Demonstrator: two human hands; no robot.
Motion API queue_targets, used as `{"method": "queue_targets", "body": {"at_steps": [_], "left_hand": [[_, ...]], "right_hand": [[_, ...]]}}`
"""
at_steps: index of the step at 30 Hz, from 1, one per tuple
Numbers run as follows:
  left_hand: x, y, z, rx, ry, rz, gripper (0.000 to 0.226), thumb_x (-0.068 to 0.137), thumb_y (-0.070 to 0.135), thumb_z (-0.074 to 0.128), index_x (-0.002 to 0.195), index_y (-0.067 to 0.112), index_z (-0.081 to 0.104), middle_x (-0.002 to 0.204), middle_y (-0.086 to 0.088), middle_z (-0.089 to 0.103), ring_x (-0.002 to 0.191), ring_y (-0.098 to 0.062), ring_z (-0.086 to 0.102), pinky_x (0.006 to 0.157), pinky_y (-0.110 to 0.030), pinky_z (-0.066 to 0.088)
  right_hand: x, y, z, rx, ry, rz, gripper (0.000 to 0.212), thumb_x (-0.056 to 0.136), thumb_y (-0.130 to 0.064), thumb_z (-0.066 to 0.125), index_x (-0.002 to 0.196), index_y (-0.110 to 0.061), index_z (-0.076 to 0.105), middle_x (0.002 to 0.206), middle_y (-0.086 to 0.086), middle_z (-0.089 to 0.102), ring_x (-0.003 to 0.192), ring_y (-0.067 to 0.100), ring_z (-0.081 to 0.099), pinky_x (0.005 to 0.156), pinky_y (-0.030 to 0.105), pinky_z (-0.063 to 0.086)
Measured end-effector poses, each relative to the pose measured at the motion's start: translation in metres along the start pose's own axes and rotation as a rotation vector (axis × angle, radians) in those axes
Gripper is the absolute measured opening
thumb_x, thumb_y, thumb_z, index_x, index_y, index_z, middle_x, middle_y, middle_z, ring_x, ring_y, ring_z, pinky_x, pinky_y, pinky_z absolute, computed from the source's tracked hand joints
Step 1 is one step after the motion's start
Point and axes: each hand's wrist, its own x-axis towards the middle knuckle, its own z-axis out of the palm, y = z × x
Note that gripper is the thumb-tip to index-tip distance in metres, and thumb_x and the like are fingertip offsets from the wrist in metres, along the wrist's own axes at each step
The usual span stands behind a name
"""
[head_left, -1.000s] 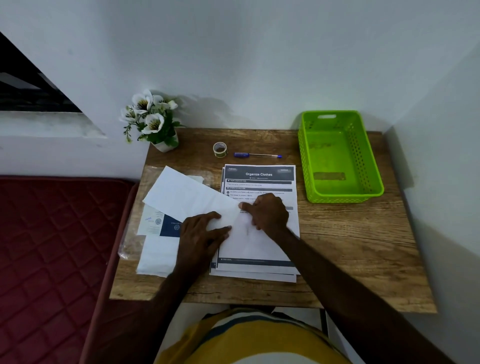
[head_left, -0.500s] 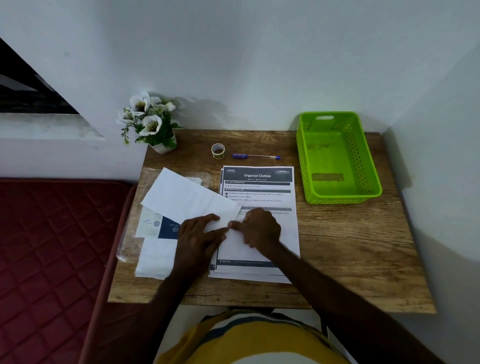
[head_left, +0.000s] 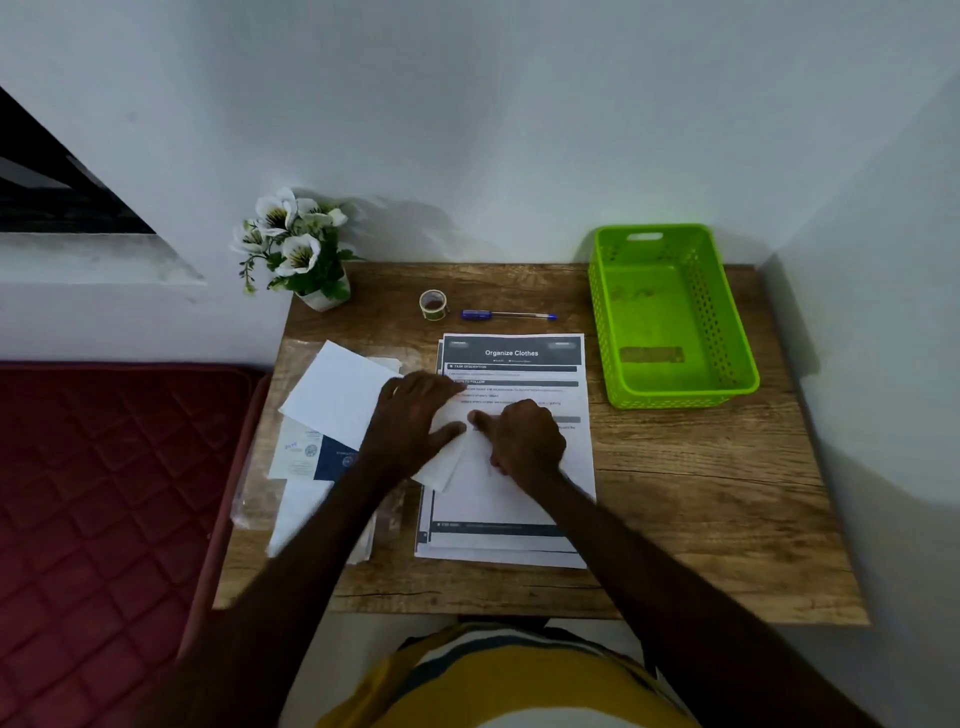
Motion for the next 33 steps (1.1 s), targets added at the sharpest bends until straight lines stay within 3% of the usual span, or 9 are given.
{"method": "queue_targets", "body": {"at_steps": [3, 5, 11, 16, 18, 21, 23, 29, 33], "left_hand": [[0.023, -0.005, -0.002, 0.052, -0.124, 0.082, 0.071, 0.08, 0.072, 0.064, 0.131, 0.024, 0.061, 0.136, -0.005, 0.058, 0.131, -0.026, 0.047, 0.112, -0.043, 0.03], [0.032, -0.007, -0.005, 0.03, -0.148, 0.096, 0.071, 0.076, 0.072, 0.072, 0.126, 0.023, 0.062, 0.131, -0.003, 0.06, 0.126, -0.023, 0.047, 0.106, -0.036, 0.028], [0.043, -0.008, -0.008, 0.015, -0.225, 0.092, 0.053, 0.071, 0.068, 0.079, 0.105, 0.03, 0.063, 0.121, 0.003, 0.059, 0.119, -0.02, 0.041, 0.1, -0.038, 0.028], [0.045, -0.005, -0.007, -0.099, -0.239, 0.033, 0.034, 0.077, 0.054, 0.082, 0.097, 0.031, 0.066, 0.117, 0.011, 0.059, 0.12, -0.016, 0.044, 0.092, -0.034, 0.023], [0.044, -0.003, -0.007, -0.124, -0.225, 0.02, 0.039, 0.077, 0.052, 0.083, 0.105, 0.032, 0.064, 0.113, 0.013, 0.06, 0.116, -0.014, 0.046, 0.087, -0.033, 0.021], [0.043, -0.002, -0.008, -0.124, -0.228, 0.002, 0.043, 0.077, 0.053, 0.083, 0.109, 0.033, 0.062, 0.103, 0.016, 0.056, 0.11, -0.013, 0.045, 0.083, -0.033, 0.02], [0.044, -0.002, -0.008, -0.111, -0.261, -0.001, 0.039, 0.078, 0.053, 0.082, 0.105, 0.03, 0.065, 0.105, 0.014, 0.057, 0.111, -0.015, 0.044, 0.087, -0.034, 0.023], [0.048, 0.002, -0.014, -0.135, -0.285, -0.048, 0.021, 0.084, 0.042, 0.08, 0.092, 0.03, 0.065, 0.105, 0.014, 0.054, 0.11, -0.011, 0.045, 0.095, -0.04, 0.029], [0.051, 0.002, -0.019, -0.177, -0.306, -0.132, 0.023, 0.087, 0.038, 0.078, 0.105, 0.03, 0.065, 0.096, 0.014, 0.063, 0.103, -0.013, 0.059, 0.093, -0.039, 0.032]], "right_hand": [[0.001, 0.0, 0.001, 0.067, -0.02, 0.037, 0.051, 0.079, -0.068, 0.07, 0.075, -0.017, 0.065, 0.056, -0.001, 0.069, 0.056, 0.014, 0.071, 0.067, 0.029, 0.059], [0.003, 0.004, -0.001, 0.112, -0.061, 0.043, 0.049, 0.084, -0.064, 0.069, 0.074, -0.015, 0.069, 0.053, -0.001, 0.068, 0.05, 0.012, 0.069, 0.064, 0.027, 0.059], [-0.007, 0.02, -0.011, 0.37, -0.212, -0.091, 0.032, 0.099, -0.035, 0.062, 0.078, -0.012, 0.07, 0.055, 0.003, 0.069, 0.042, 0.016, 0.063, 0.058, 0.037, 0.06], [-0.015, 0.024, -0.014, 0.38, -0.197, -0.156, 0.013, 0.097, -0.024, 0.066, 0.091, -0.014, 0.071, 0.062, 0.001, 0.07, 0.038, 0.004, 0.056, 0.047, 0.025, 0.049], [-0.017, 0.026, -0.013, 0.368, -0.216, -0.176, 0.008, 0.092, -0.025, 0.074, 0.09, -0.018, 0.07, 0.066, -0.001, 0.071, 0.043, 0.003, 0.06, 0.047, 0.025, 0.05], [-0.023, 0.025, -0.007, 0.248, -0.221, -0.184, 0.023, 0.08, -0.038, 0.084, 0.085, -0.026, 0.065, 0.074, -0.005, 0.071, 0.063, 0.008, 0.068, 0.06, 0.032, 0.056], [-0.027, 0.022, -0.006, 0.118, -0.19, -0.2, 0.027, 0.077, -0.045, 0.084, 0.084, -0.028, 0.064, 0.079, -0.01, 0.066, 0.073, 0.008, 0.064, 0.064, 0.028, 0.049], [-0.028, 0.019, -0.006, 0.046, -0.162, -0.21, 0.029, 0.076, -0.046, 0.084, 0.083, -0.024, 0.067, 0.078, -0.012, 0.063, 0.073, 0.006, 0.057, 0.056, 0.021, 0.034], [-0.03, 0.02, -0.005, 0.044, -0.152, -0.233, 0.029, 0.077, -0.046, 0.084, 0.08, -0.026, 0.062, 0.074, -0.013, 0.06, 0.07, 0.006, 0.057, 0.056, 0.021, 0.035]]}}
